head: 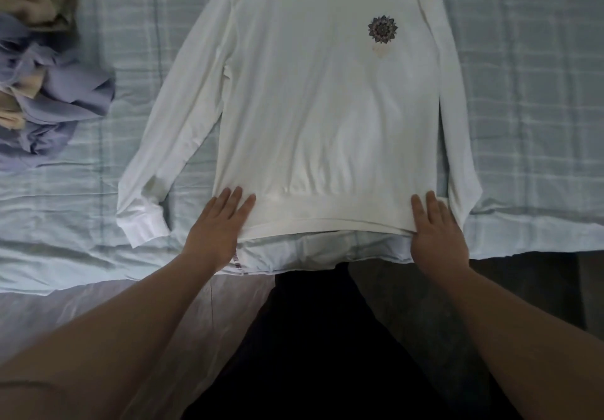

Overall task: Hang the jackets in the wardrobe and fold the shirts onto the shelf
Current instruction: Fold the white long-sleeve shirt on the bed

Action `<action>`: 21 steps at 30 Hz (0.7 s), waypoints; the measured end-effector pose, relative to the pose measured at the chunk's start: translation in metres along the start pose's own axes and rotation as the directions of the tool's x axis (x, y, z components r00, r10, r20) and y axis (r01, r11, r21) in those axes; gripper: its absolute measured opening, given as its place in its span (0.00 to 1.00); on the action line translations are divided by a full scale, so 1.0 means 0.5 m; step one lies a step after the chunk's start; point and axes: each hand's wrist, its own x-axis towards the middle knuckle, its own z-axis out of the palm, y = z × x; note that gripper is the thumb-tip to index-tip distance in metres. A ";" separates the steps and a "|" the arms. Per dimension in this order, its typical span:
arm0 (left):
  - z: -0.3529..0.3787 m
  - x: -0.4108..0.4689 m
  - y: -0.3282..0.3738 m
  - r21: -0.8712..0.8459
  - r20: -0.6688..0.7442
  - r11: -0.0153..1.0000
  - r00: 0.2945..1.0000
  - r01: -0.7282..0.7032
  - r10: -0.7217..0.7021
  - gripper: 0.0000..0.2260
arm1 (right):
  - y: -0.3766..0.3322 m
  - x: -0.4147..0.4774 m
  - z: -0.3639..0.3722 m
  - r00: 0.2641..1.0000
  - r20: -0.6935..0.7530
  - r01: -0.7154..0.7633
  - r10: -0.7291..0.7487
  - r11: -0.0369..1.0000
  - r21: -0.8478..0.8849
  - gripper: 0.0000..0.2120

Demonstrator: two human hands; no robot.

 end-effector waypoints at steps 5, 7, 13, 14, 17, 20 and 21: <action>-0.014 -0.004 0.035 -0.014 -0.007 1.000 1.000 -0.003 0.003 0.34 | -0.015 -0.010 -0.039 0.999 0.045 -0.005 0.001 0.996 0.090 0.36; -0.031 0.001 0.059 -0.029 -0.020 0.999 1.000 -0.020 0.019 0.33 | -0.016 -0.018 -0.068 0.998 0.066 -0.011 0.002 0.990 0.137 0.37; -0.095 0.056 0.156 -0.051 -0.063 0.997 0.997 -0.058 0.055 0.30 | 0.024 -0.018 -0.129 0.987 -0.130 -0.040 0.090 0.937 0.346 0.26; -0.104 0.072 0.176 -0.054 -0.080 0.996 0.995 -0.072 0.067 0.29 | 0.037 -0.012 -0.137 0.976 -0.179 -0.042 0.121 0.919 0.392 0.25; -0.123 0.130 0.246 -0.094 -0.111 0.986 0.986 -0.136 0.125 0.28 | 0.081 0.021 -0.161 0.945 -0.171 -0.147 0.279 0.829 0.540 0.24; -0.133 0.197 0.344 -0.174 -0.142 0.958 0.968 -0.229 0.206 0.25 | 0.143 0.061 -0.160 0.907 -0.023 -0.310 0.420 0.705 0.638 0.25; -0.138 0.218 0.384 -0.226 -0.150 0.943 0.965 -0.243 0.213 0.24 | 0.166 0.075 -0.154 0.892 0.046 -0.362 0.450 0.650 0.668 0.26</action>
